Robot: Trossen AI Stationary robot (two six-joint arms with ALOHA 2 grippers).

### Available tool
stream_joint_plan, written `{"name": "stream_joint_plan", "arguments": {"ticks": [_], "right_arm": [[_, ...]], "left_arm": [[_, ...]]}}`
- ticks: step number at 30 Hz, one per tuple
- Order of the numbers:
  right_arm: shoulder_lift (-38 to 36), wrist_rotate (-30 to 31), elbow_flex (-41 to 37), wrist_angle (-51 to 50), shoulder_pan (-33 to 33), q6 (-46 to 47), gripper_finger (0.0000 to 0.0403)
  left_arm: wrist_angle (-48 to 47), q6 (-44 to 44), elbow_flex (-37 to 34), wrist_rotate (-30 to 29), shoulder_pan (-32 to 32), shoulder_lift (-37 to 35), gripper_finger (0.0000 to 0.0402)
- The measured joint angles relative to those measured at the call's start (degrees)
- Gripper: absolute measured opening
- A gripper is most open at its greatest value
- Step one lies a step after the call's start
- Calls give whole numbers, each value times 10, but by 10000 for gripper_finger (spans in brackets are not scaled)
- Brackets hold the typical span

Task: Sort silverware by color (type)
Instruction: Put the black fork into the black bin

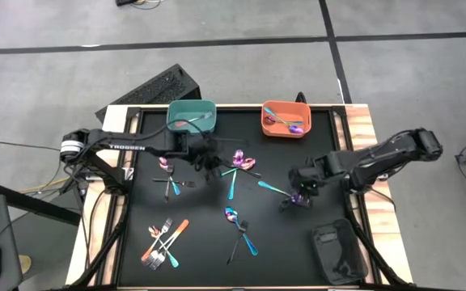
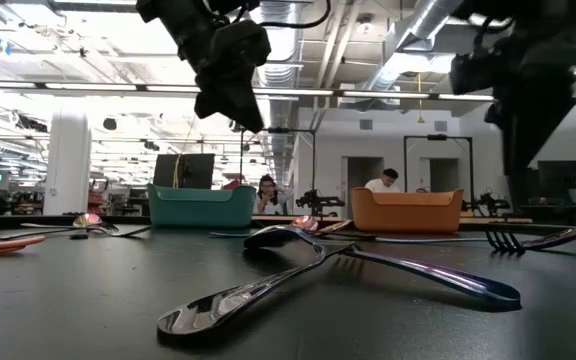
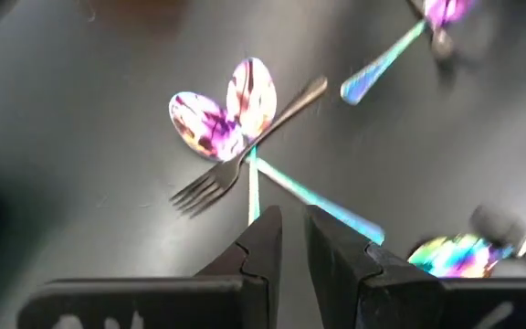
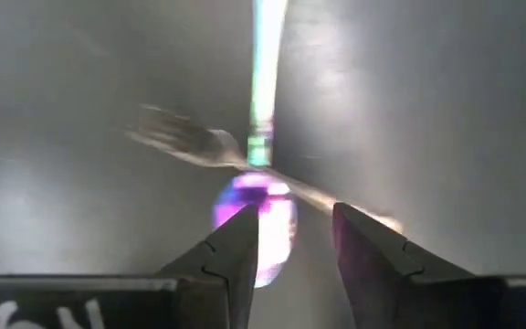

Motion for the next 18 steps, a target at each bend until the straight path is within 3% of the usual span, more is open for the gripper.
{"name": "stream_joint_plan", "arguments": {"ticks": [11,18], "right_arm": [[0,-21,0,-10,-121,-350,132],[0,-66,-47,27,-134,-421,130]], "left_arm": [[27,-68,0,-12,3,0,39],[27,-98,0,-44,3,0,39]]}}
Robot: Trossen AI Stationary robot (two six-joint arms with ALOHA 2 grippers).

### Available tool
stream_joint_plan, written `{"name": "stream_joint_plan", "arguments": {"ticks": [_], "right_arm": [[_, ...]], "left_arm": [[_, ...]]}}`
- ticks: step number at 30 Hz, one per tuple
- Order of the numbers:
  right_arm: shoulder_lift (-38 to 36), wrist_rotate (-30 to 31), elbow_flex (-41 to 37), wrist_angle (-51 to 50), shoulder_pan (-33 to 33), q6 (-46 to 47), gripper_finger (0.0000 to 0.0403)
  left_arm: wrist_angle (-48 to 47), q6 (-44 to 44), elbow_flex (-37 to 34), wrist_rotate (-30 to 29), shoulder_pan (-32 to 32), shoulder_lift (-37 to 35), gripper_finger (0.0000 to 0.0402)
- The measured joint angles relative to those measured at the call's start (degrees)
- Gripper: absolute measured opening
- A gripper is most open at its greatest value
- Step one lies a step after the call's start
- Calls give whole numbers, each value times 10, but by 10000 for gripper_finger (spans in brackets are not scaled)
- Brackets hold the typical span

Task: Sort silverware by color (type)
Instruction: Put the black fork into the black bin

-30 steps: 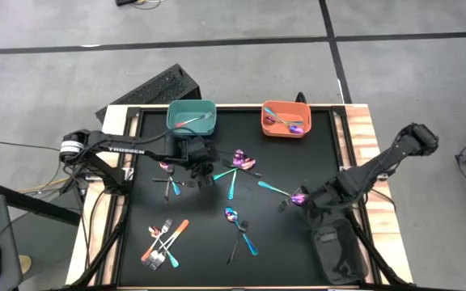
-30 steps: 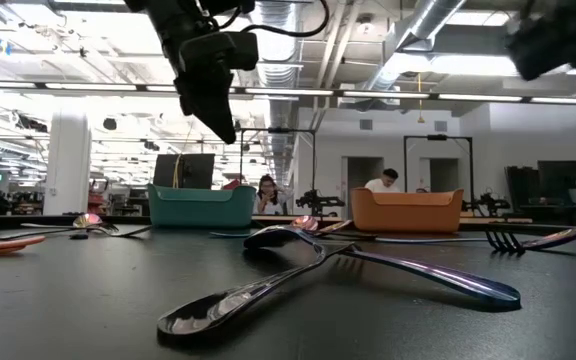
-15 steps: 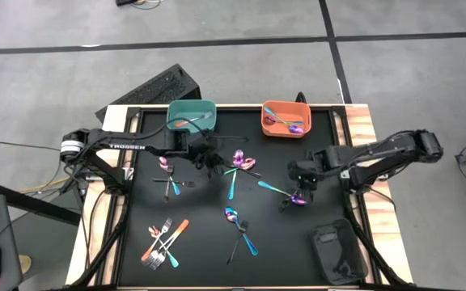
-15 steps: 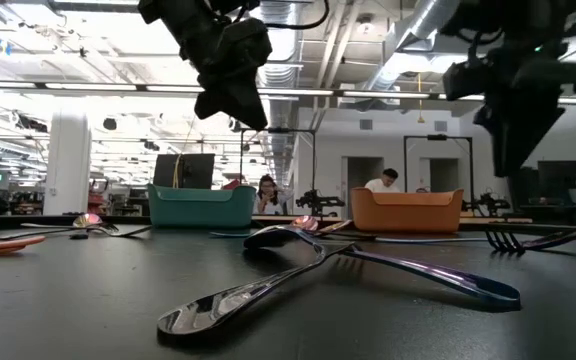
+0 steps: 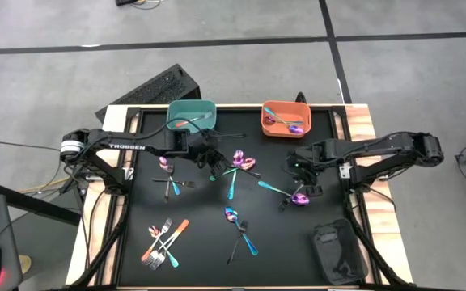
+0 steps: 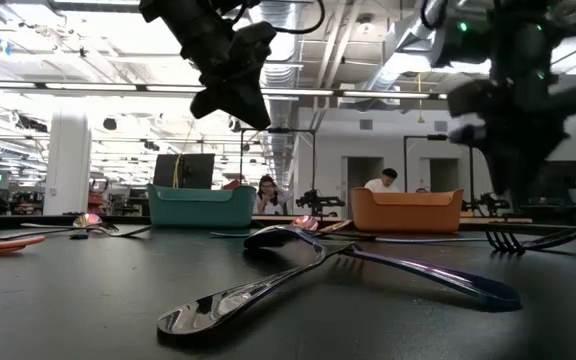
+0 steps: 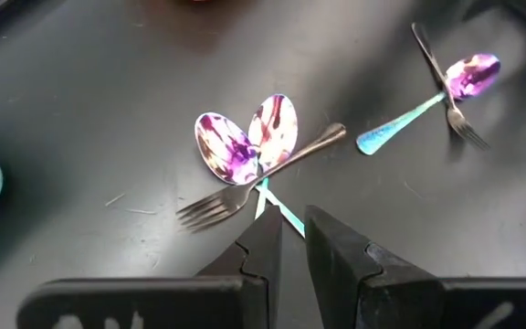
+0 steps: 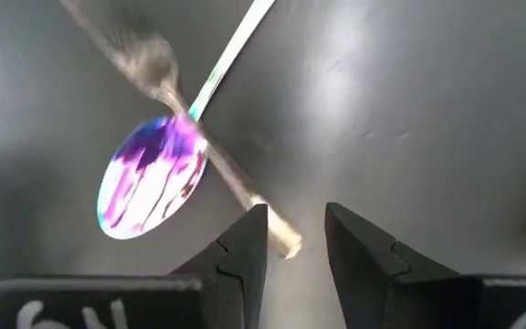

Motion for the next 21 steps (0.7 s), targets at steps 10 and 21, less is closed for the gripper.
{"name": "stream_joint_plan", "arguments": {"ticks": [10,21], "right_arm": [[11,-4,-16,32,43,-6,129],[144,45,-14,53,111,24,129]], "left_arm": [[-2,-26,0,-34,-9,0,39],[-4,-37,0,-38,-9,0,39]]}}
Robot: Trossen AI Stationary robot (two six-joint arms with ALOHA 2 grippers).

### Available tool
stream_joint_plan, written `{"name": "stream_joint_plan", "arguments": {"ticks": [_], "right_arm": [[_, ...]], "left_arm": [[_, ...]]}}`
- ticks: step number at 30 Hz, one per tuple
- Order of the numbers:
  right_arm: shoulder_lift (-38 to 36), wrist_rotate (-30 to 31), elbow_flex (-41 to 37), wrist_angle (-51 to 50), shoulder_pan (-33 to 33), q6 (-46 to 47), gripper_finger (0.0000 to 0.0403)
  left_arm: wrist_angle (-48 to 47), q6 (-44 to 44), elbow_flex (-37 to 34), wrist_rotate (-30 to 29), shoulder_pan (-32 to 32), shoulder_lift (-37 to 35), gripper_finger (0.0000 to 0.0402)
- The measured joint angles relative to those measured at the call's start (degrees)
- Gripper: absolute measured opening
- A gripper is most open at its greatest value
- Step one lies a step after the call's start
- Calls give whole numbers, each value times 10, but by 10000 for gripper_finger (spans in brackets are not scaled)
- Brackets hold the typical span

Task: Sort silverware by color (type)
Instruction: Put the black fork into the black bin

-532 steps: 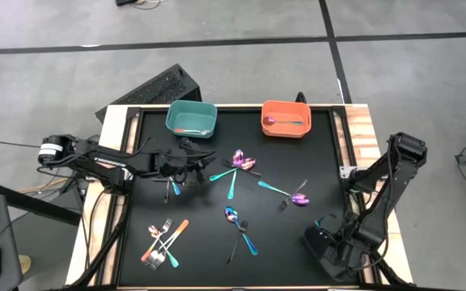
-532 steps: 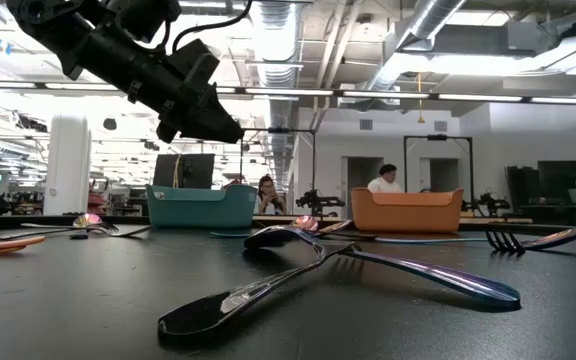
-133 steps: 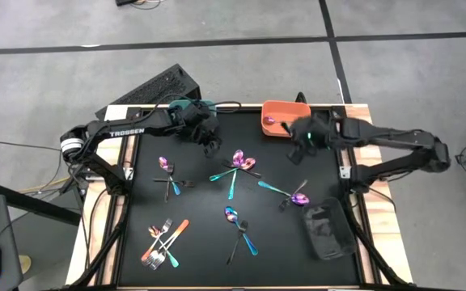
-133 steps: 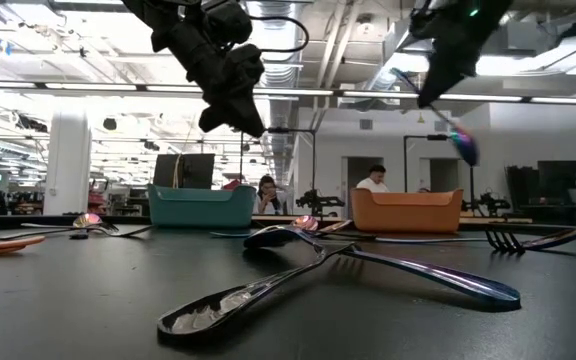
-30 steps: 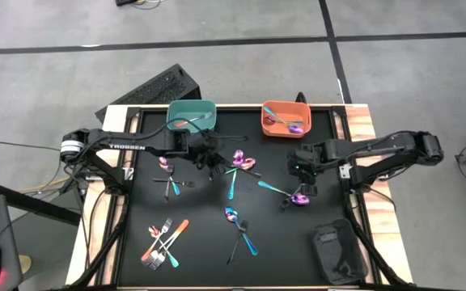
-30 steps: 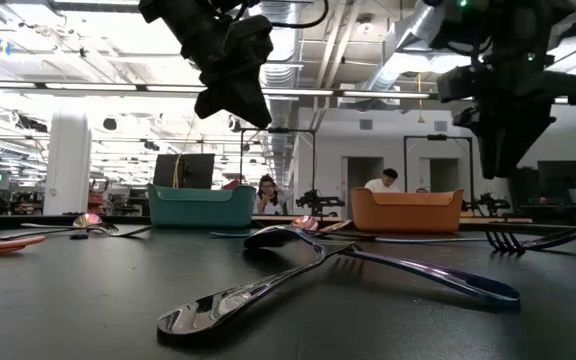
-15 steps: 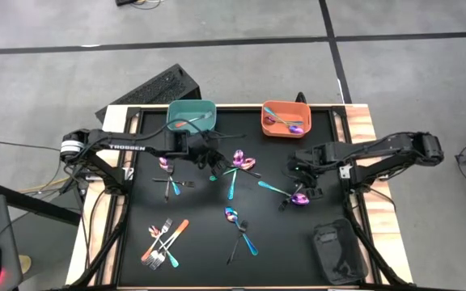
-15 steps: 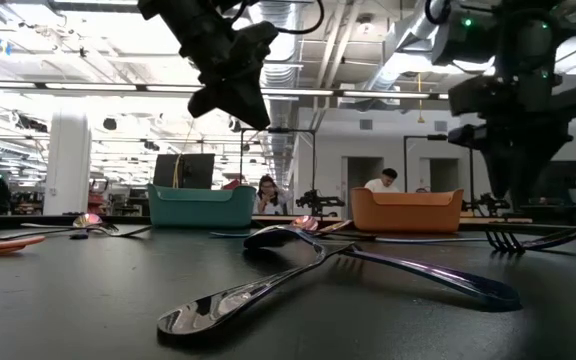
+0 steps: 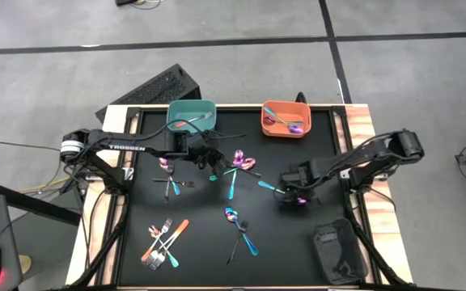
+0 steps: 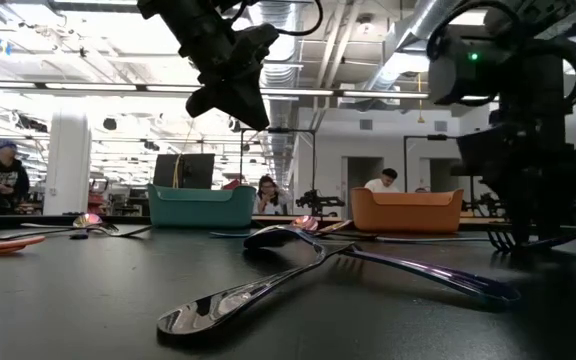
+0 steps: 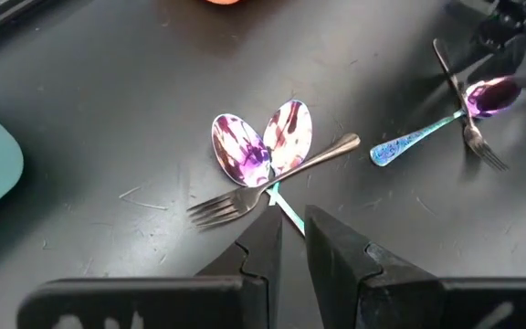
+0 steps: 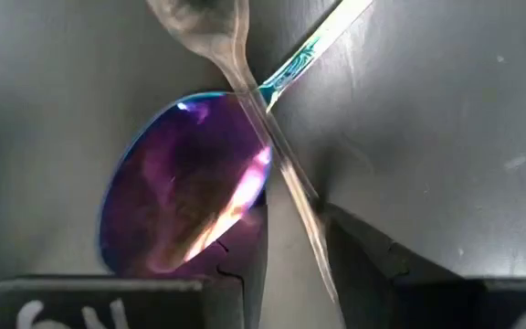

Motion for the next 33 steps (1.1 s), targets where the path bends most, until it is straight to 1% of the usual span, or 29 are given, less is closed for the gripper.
{"name": "stream_joint_plan", "arguments": {"ticks": [6,10,15,19,24,27,30,33], "right_arm": [[19,3,7,49,3,29,123],[11,-16,14,77,3,31,118],[6,-18,16,103,2,39,118],[16,-13,16,107,-17,93,118],[10,36,15,91,-52,171,117],[-4,32,16,81,-70,195,117],[-24,16,16,78,-73,182,117],[-41,9,16,63,-57,128,117]], "left_arm": [[-1,6,0,0,0,0,39],[-2,11,0,3,0,0,39],[-2,21,0,3,0,0,39],[-2,22,0,3,0,0,39],[-5,28,0,3,0,0,39],[-5,30,0,4,0,0,39],[-5,30,0,9,0,0,39],[-5,30,0,9,0,0,39]]}}
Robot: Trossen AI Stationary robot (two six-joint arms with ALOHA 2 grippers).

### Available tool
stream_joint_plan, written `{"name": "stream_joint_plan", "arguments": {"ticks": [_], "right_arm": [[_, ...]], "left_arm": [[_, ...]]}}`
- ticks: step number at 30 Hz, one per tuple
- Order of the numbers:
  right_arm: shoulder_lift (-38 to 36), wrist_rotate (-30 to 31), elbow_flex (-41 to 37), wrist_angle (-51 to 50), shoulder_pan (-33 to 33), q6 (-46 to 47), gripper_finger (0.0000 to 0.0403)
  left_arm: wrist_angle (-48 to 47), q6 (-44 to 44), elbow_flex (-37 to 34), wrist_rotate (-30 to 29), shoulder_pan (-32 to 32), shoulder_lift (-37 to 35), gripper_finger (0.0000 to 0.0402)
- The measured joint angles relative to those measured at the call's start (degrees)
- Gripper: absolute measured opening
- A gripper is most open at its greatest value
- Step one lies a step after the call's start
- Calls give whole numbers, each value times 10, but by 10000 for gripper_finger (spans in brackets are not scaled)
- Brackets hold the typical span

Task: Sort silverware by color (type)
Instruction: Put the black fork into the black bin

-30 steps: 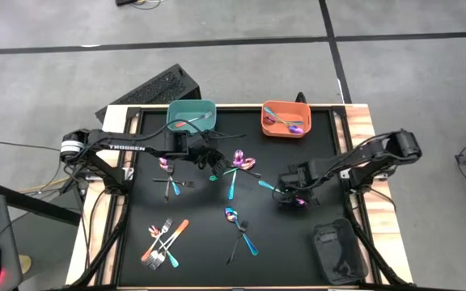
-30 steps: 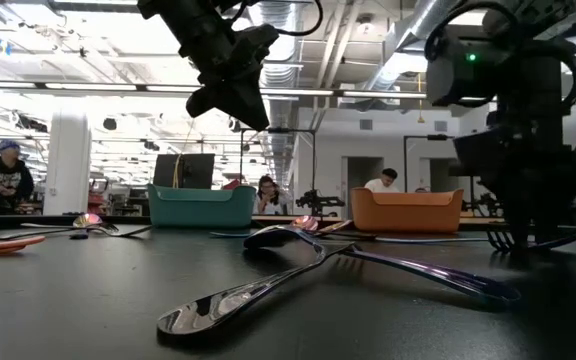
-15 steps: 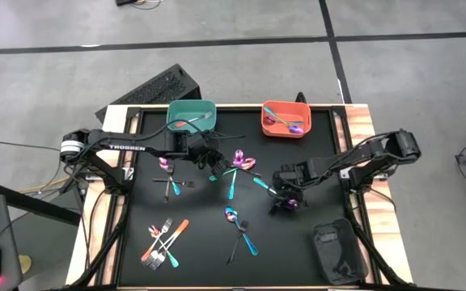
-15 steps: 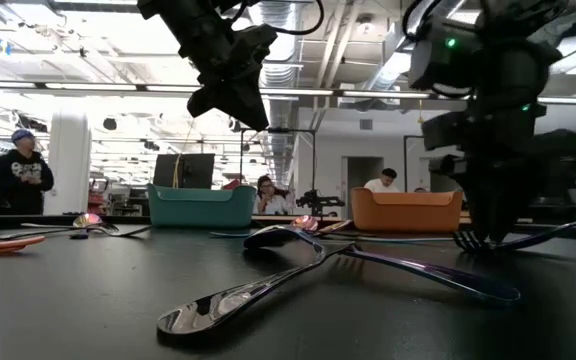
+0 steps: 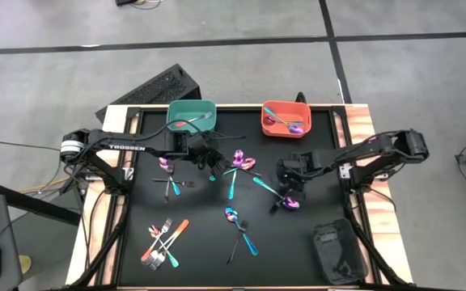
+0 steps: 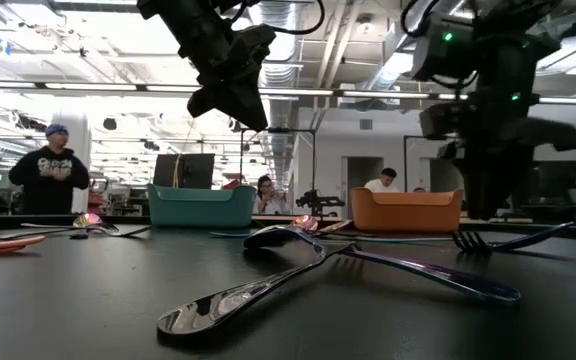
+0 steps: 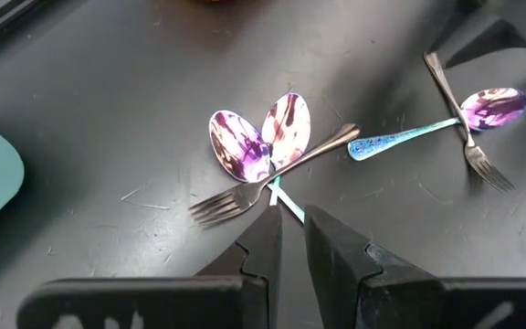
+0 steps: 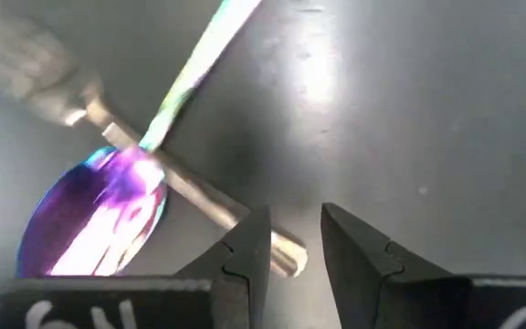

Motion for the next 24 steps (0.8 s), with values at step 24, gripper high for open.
{"name": "stream_joint_plan", "arguments": {"ticks": [24], "right_arm": [[107,-6,3,70,98,-184,116]], "left_arm": [[-1,-13,0,10,-2,0,39]]}}
